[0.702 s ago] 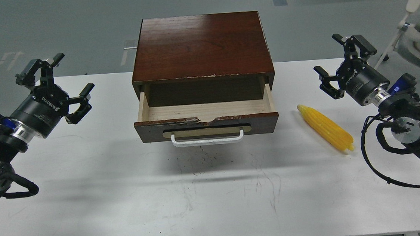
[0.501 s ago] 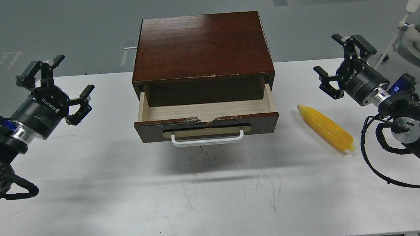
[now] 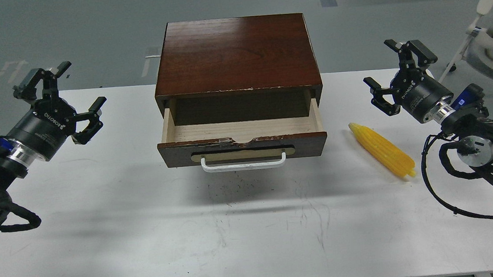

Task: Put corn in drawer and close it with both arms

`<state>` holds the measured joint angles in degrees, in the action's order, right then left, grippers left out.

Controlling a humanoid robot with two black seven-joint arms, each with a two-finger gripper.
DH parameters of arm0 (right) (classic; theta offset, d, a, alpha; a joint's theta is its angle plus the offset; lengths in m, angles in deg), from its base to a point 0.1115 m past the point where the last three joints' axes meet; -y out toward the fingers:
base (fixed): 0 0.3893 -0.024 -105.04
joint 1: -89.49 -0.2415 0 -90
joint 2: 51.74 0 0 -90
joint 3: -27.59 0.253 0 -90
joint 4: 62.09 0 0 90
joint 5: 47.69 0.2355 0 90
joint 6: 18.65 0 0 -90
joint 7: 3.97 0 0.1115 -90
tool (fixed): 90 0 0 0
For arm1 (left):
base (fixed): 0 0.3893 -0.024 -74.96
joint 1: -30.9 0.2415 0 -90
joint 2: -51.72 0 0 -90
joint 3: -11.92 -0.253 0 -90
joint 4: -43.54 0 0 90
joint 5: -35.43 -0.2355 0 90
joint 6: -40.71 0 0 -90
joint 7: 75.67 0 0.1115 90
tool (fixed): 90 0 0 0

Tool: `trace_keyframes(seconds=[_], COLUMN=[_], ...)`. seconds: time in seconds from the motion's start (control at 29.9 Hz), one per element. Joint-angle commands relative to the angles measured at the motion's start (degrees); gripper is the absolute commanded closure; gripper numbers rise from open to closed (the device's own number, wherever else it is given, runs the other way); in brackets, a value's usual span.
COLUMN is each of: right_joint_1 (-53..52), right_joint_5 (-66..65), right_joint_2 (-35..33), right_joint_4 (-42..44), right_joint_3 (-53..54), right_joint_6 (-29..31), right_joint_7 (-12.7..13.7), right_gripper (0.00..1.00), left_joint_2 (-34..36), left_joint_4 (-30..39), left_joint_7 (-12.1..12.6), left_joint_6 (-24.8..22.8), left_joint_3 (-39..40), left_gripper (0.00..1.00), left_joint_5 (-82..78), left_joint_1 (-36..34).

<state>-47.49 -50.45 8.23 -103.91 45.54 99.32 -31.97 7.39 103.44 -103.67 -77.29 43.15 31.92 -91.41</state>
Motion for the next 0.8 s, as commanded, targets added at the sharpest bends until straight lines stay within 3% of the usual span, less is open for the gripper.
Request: trace_keyframes(seconds=[0.0,0.23,0.47,0.63,0.77], right_joint_1=[-5.84,-14.1,-13.85,-13.23,-13.14], right_joint_5=[-7.25,-36.65,-60.09,-66.77,-66.86], right_joint_2=[-5.03,-13.2,-14.79,-14.0,-12.95], right_joint_4=[-2.47,-5.46,-5.9,-5.29,-4.41], right_joint_3=[-1.77,-3.89,-9.07,-25.03,-31.21], right_joint_6=[0.03,-0.11,-2.04,-15.72,-19.53], right_joint_7=[0.0,0.0,0.0,0.0,0.0], right_gripper=[0.0,0.0,0.0,0.0,0.0], left_joint_2=[0.29,0.91,0.91,0.99,0.99], left_joint_4=[0.13,0.74,1.01,1.18,1.36], left_joint_7=[0.0,0.0,0.0,0.0,0.0], left_joint_6=[0.0,0.0,0.0,0.0,0.0], left_joint_3=[0.05,0.05,0.05,0.05,0.05], left_gripper=[0.01,0.01,0.01,0.01,0.01], left_joint_5=[0.0,0.0,0.0,0.0,0.0], left_joint_1=[-0.56,-0.47,-0.47,-0.47,-0.47])
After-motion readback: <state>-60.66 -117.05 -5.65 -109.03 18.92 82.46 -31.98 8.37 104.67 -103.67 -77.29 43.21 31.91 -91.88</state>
